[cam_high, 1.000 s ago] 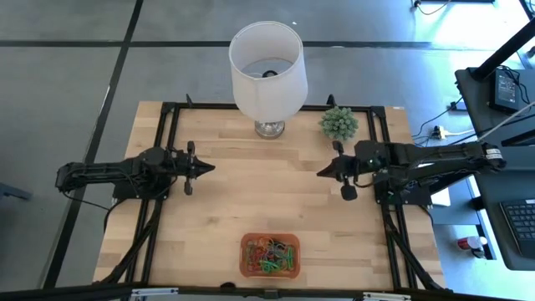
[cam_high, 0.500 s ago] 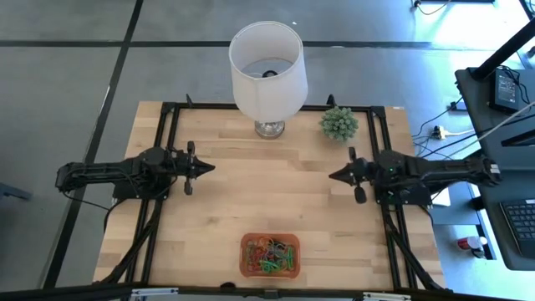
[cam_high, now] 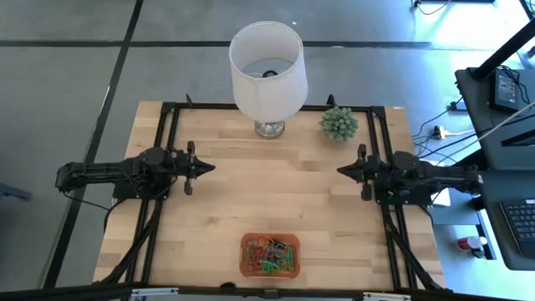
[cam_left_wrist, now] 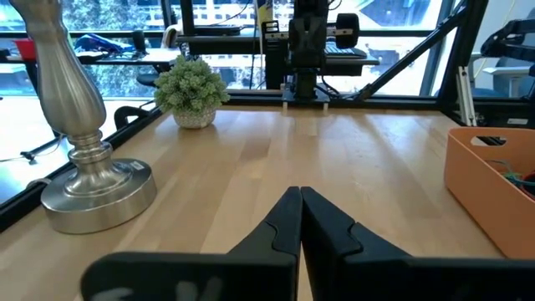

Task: Pick and place rubber bands into bin
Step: Return to Home Position

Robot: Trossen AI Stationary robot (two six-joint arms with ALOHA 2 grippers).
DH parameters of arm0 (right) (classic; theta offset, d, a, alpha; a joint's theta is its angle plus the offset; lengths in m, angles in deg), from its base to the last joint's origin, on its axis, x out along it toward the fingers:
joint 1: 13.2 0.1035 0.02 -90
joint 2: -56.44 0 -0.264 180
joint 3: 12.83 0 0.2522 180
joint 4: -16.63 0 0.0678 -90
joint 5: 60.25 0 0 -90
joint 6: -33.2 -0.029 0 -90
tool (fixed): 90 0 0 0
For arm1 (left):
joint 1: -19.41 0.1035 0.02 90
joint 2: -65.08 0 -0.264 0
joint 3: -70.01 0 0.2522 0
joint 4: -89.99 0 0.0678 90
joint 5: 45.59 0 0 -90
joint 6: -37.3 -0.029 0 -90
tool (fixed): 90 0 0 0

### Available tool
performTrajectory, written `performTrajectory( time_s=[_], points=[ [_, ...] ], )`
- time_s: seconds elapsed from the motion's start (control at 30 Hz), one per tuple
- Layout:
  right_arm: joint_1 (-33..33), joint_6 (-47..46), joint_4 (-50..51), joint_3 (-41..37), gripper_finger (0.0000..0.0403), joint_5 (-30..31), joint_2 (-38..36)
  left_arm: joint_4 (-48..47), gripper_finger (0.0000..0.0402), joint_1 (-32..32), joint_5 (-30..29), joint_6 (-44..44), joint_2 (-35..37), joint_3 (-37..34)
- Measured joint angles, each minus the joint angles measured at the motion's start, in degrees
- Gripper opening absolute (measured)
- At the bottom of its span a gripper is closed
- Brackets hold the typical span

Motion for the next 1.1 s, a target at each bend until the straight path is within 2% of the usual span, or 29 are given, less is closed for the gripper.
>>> performTrajectory(
  time_s=[0.1, 0.2, 0.37, 1.1],
  points=[
    [0.0, -3.4, -11.0, -5.1, 0.0006, -0.9, -0.3, 0.0, 0.0002, 0.0, 0.0, 0.0, -0.1, 0.0],
    [0.0, -3.2, -13.9, -5.5, 0.0006, -2.0, 0.3, -0.2, 0.0002, 0.0, -0.1, 0.0, -0.3, 0.0],
    [0.0, 2.4, -12.1, -5.5, 0.0006, -2.7, 0.1, -0.3, 0.0002, 0.0, -0.3, 0.0, -0.4, 0.0],
    [0.0, 0.6, -12.3, -5.5, 0.0006, -3.0, 0.3, 0.0, 0.0002, 0.0, -0.3, 0.0, -0.4, 0.0]
  ],
)
